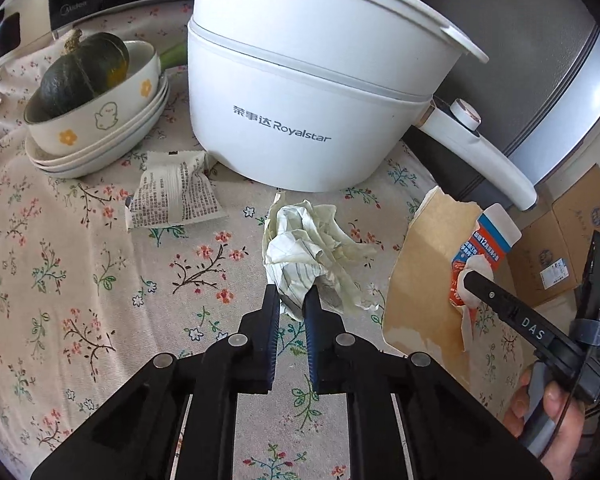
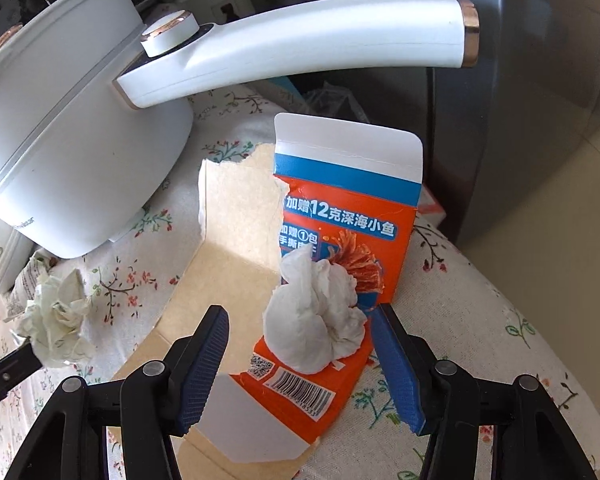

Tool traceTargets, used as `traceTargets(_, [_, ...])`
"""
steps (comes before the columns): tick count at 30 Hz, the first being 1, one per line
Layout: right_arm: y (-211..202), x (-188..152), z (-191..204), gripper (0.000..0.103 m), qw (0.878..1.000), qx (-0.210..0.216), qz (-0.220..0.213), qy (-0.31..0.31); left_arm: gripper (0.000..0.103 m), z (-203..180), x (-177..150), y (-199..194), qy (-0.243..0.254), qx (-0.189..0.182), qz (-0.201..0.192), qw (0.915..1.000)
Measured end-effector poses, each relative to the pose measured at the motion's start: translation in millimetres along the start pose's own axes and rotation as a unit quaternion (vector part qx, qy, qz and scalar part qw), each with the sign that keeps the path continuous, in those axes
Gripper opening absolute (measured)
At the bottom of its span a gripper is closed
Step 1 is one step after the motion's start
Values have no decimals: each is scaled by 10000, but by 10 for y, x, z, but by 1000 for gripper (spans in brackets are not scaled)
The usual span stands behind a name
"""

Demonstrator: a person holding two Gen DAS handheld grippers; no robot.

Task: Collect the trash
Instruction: 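Grasp the crumpled tissue with the left tool while the right tool grasps the white tissue ball, then carry both tissues over the bin and open both tools to drop them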

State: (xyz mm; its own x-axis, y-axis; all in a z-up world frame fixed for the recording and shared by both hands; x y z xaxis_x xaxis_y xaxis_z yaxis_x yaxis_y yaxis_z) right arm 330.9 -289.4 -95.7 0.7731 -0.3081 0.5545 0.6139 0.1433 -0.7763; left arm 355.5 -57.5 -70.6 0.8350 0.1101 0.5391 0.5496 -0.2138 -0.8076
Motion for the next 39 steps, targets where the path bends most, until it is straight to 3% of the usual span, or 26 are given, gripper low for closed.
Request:
traceTargets(4, [60, -25, 16, 33, 9999, -9, 100, -69, 11, -11, 33, -233, -105, -201, -79, 9997])
traceTargets(7, [-26, -7, 47, 26, 9999, 119, 95, -32, 12, -3, -3, -488, -119, -297, -231, 9992])
traceTargets(9, [-174, 61, 68, 26, 9997, 201, 12, 123, 11, 20, -20, -626, -256, -445, -256, 9984])
traceTargets(11, [-398, 162, 139, 26, 9978, 573, -164, 285, 12, 31, -32, -754, -379, -598, -315, 9970])
traceTargets(14, [-721, 248, 297, 26, 9956, 818, -414, 180, 12, 8, -39, -958, -430, -736, -441, 9954])
traceTargets(26, [-1682, 27, 468, 26, 9884, 1317, -756, -2, 12, 146, -46, -1730, -657, -1273, -1069, 9839])
traceTargets(39, [-2298, -429, 97, 26, 9878, 1363, -706, 250, 12, -599, -734, -1704, 5, -1998, -226, 9796])
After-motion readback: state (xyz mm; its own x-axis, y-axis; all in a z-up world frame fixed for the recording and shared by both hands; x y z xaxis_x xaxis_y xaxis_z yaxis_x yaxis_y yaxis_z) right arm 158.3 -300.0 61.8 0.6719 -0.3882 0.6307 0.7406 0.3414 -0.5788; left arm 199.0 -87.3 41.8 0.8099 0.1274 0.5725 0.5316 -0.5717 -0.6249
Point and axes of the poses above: each gripper's, at about its wrist camera, not at the fingertips, and y roughly the way its jaws point, z to its left, x to its top, the point moved 6 cm from there along y, roughly the way its jaws point, and after that the axes turned 5 degrees about -z, right-handed, at the moved point
